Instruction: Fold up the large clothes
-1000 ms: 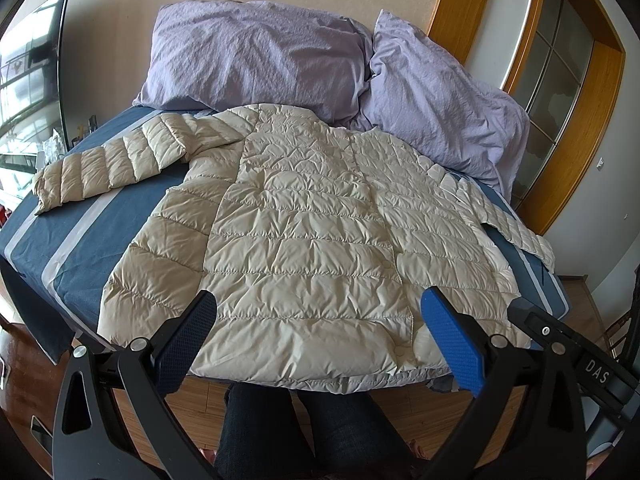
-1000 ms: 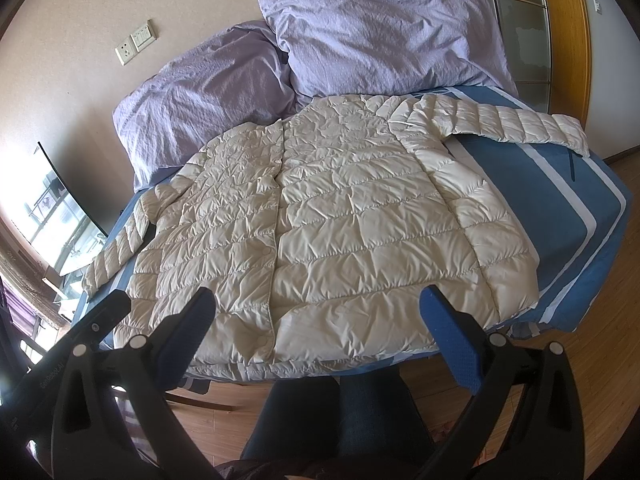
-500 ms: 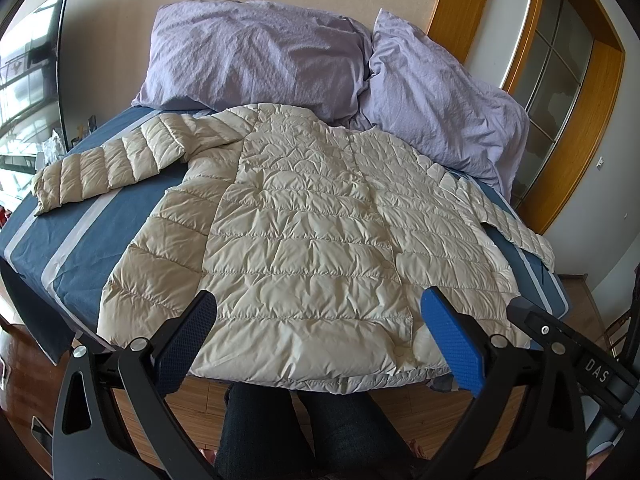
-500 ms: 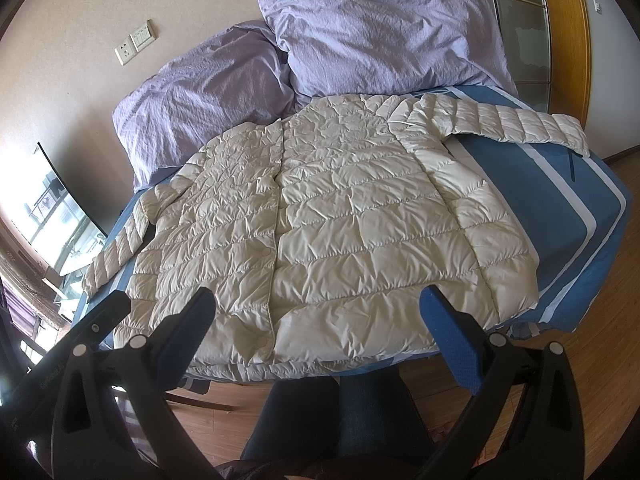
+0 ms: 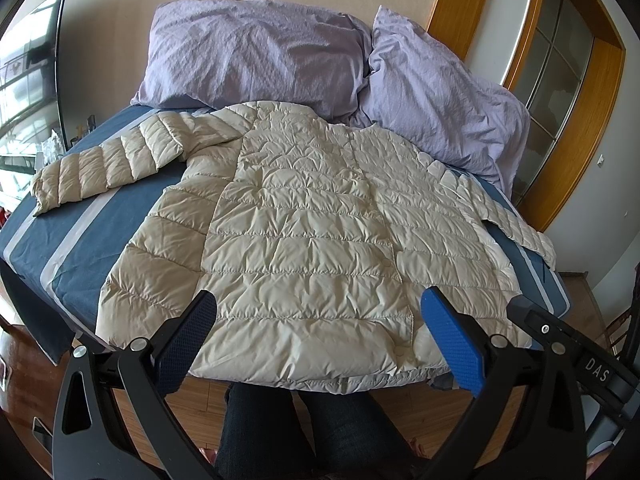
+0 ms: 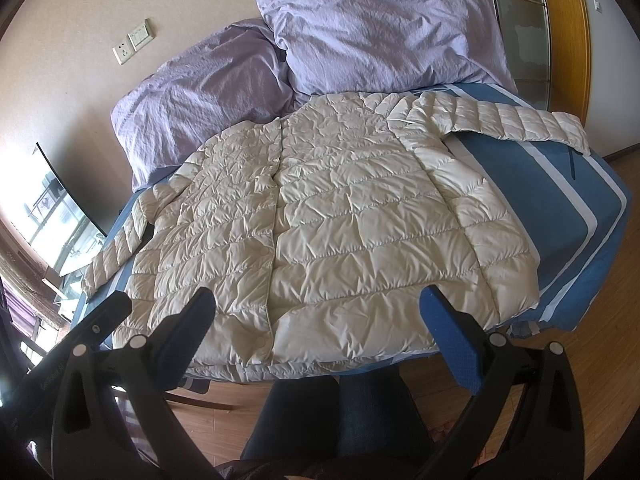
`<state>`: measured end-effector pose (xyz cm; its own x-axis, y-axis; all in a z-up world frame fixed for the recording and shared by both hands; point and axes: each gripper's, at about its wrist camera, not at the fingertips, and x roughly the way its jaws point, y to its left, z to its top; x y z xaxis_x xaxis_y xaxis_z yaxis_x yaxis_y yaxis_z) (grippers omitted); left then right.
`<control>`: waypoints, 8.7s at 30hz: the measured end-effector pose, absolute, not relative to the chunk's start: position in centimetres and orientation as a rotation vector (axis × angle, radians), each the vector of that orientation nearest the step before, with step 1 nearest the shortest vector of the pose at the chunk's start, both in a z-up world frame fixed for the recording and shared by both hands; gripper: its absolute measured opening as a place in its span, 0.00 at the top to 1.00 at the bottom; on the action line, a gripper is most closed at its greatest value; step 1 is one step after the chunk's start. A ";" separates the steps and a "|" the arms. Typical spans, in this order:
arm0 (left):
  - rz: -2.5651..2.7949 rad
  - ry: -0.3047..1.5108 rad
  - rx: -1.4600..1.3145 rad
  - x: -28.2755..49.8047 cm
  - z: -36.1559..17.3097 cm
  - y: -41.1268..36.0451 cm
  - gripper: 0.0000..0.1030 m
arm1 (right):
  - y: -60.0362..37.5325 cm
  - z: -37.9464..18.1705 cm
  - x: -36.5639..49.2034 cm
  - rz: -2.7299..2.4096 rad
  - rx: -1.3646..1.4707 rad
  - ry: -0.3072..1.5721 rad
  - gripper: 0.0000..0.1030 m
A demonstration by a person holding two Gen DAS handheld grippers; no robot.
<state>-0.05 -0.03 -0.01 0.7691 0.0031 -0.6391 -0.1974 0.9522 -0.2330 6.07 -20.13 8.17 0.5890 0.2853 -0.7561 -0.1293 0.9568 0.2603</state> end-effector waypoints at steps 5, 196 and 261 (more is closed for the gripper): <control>0.110 0.688 -0.298 0.0 0.0 0.0 0.01 | -20.1 8.2 6.1 0.243 0.185 0.911 0.02; 0.849 0.862 -0.498 7.8 -6.3 35.8 0.08 | -4.2 -5.6 38.8 0.343 -0.078 1.038 0.04; 0.024 0.783 -0.101 28.9 3.5 -0.2 0.43 | -18.2 -0.8 34.5 0.279 0.050 1.022 0.03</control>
<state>28.92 -0.24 3.45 0.7089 -0.0163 -0.7051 -0.0589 0.9949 -0.0823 34.53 -18.21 -0.82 0.4891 0.2527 -0.8348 -0.2064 0.9635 0.1707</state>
